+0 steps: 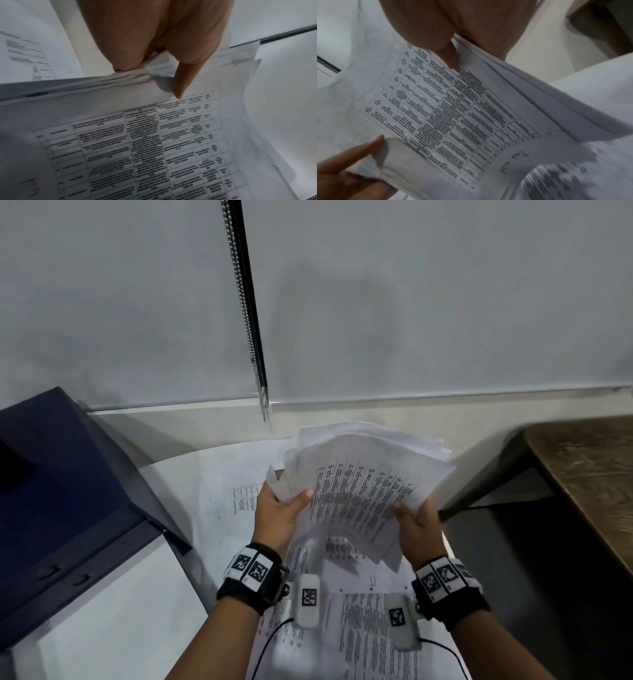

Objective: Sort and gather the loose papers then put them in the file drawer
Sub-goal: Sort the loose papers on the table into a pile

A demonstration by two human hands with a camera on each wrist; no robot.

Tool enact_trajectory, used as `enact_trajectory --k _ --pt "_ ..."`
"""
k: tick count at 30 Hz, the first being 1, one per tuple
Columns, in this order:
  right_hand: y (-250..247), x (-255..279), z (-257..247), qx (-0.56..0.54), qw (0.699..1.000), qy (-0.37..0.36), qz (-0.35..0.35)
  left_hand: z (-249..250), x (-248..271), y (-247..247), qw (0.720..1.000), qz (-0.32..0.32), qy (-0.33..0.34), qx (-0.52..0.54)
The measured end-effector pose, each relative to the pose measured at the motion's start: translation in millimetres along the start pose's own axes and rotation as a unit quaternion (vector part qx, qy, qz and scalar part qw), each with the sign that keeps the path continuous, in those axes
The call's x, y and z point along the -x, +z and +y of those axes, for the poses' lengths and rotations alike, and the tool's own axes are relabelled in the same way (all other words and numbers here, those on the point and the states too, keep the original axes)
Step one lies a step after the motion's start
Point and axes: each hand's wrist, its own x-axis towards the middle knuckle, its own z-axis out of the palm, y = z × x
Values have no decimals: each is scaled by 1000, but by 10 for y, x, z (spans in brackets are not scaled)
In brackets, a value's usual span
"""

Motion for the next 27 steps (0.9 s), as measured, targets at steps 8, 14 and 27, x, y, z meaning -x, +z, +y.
enact_trajectory --k 8,14,27 --pt "15 72 191 -5 999 45 12 -136 -41 -131 998 7 3 -61" --pt "-51 18 245 16 996 83 -24 -119 -118 -274 992 -29 31 -122" --pt "-523 -57 628 0 991 125 54 -461 -74 -403 978 43 -93 -180"
